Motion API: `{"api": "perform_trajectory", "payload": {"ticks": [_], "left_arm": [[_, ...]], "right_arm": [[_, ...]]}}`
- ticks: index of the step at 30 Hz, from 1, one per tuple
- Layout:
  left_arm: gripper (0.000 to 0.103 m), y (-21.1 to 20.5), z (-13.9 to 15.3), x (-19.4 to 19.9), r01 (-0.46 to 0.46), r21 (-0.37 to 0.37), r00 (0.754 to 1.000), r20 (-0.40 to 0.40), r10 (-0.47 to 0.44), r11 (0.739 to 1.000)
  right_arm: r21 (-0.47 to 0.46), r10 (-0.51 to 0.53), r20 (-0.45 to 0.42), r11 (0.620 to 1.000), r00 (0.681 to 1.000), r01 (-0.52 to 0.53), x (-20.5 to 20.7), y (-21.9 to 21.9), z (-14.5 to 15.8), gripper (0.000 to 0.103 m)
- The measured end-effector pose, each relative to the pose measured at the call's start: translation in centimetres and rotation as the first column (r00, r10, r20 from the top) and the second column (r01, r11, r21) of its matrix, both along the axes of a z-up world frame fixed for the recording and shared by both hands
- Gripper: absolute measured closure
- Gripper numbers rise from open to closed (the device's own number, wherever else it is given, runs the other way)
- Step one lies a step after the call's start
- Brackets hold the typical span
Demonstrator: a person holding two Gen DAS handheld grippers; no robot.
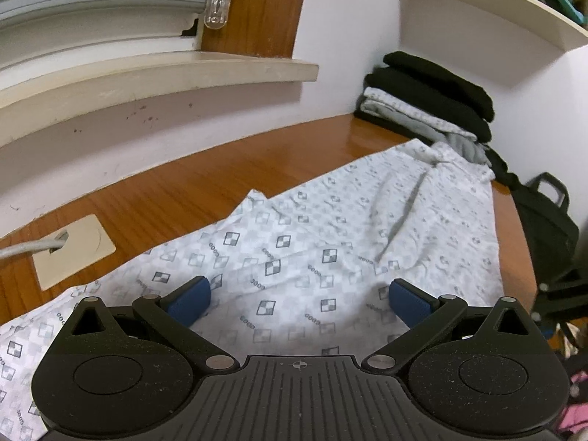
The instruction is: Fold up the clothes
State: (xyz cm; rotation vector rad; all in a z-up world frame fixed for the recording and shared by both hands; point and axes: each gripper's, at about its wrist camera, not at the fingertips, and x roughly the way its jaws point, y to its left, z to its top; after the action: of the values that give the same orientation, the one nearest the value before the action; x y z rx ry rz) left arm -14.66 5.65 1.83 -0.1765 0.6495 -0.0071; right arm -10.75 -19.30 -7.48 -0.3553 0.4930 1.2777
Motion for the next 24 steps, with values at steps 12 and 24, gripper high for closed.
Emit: {"api": "perform_trajectory", "payload": {"ticks": [12,24], "left_arm": [[0.027,0.7,0.3,4.9,0.003,0.023,1.0,0.013,-0.003,1.0],[0.006,-0.6,-0.2,4.8,0.019,0.119,0.999,-0.031,-0.015,0.993]], "right_arm": [[0.097,0.016,-0.074,0.995,0.997,-0.009,2.7,-3.5,0.0,0.071],[0.039,-0.586,0.147,0.808,0.797,0.587,22.9,-16.5,4.6,0.06]]}}
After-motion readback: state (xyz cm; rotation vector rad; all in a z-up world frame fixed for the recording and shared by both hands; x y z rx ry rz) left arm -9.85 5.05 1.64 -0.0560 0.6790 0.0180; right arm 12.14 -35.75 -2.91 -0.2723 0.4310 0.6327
